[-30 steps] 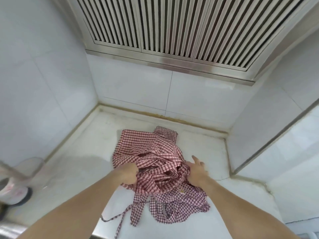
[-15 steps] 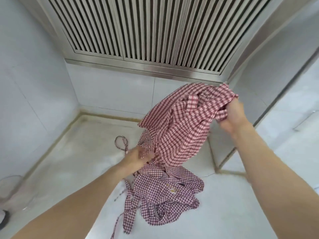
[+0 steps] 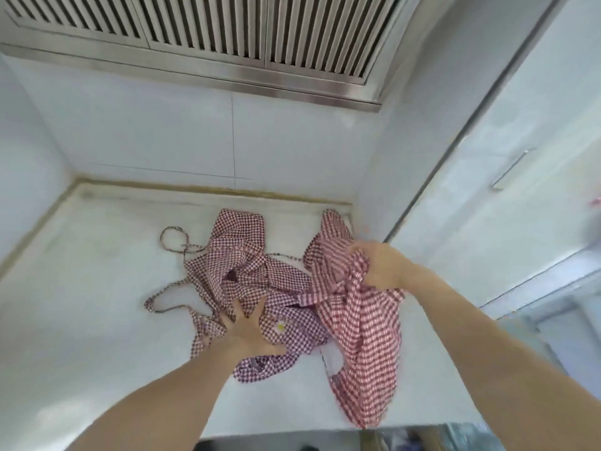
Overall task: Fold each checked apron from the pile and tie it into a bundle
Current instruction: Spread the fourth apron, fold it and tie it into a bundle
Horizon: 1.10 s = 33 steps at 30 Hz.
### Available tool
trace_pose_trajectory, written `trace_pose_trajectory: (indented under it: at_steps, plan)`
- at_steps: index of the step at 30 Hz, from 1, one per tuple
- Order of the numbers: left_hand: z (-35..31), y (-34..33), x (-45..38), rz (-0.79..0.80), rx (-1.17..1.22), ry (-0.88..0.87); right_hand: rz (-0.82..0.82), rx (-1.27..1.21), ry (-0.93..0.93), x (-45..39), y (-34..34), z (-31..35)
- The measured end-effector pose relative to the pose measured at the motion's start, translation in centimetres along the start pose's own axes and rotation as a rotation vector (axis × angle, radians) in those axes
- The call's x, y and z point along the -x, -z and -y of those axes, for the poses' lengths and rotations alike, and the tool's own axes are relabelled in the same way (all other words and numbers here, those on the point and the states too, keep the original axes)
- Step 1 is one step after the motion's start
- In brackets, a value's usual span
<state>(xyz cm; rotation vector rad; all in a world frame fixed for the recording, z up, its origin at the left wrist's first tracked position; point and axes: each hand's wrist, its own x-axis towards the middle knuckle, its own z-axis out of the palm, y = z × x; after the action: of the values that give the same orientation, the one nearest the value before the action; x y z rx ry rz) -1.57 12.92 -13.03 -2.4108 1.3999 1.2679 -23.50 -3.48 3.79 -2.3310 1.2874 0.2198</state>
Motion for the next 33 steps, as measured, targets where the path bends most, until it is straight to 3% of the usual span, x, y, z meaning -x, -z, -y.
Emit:
trace_pose_trajectory:
  at_steps: [4, 10, 16, 18, 20, 22, 24, 29, 30, 31, 33]
  plan:
    - [0.8, -2.4, -1.0, -0.202, -0.188, 0.012, 0.193, 0.063, -0.147, -0.1, -8.7, -3.2]
    - [6.1, 1.6, -2.5, -0.418, -0.135, 0.068, 0.349, 0.158, -0.280, 0.0, -15.0, -6.0]
    - [10.8, 12.4, -4.5, -0.747, 0.548, 0.374, 0.279, 0.202, -0.298, -0.8, -15.6, -5.2]
    - [11.6, 15.7, -5.4, -0.869, 0.809, 0.387, 0.268, 0.174, -0.328, -0.9, -15.9, -5.4]
    - [11.5, 18.0, -5.3, -0.977, 0.989, 0.270, 0.251, 0.137, -0.362, -1.2, -16.2, -5.5]
    - [10.4, 19.5, -4.4, -0.918, 0.941, 0.100, 0.225, 0.120, -0.381, -1.2, -16.2, -5.1]
    - [9.7, 20.3, -3.7, -0.817, 0.726, 0.009, 0.196, 0.113, -0.390, -1.3, -16.2, -4.6]
    - [7.8, 17.7, -1.9, -0.535, 0.130, 0.279, 0.158, -0.037, -0.384, -2.4, -17.2, -3.2]
    - [7.0, 16.6, -1.6, -0.512, 0.064, 0.265, 0.131, -0.116, -0.380, -2.5, -17.0, -2.5]
    - [5.9, 15.4, -1.2, -0.497, 0.032, 0.182, 0.101, -0.213, -0.382, -2.5, -16.7, -1.7]
    - [3.6, 12.5, -0.2, -0.317, 0.156, -0.075, 0.058, -0.431, -0.405, -2.5, -15.7, 0.3]
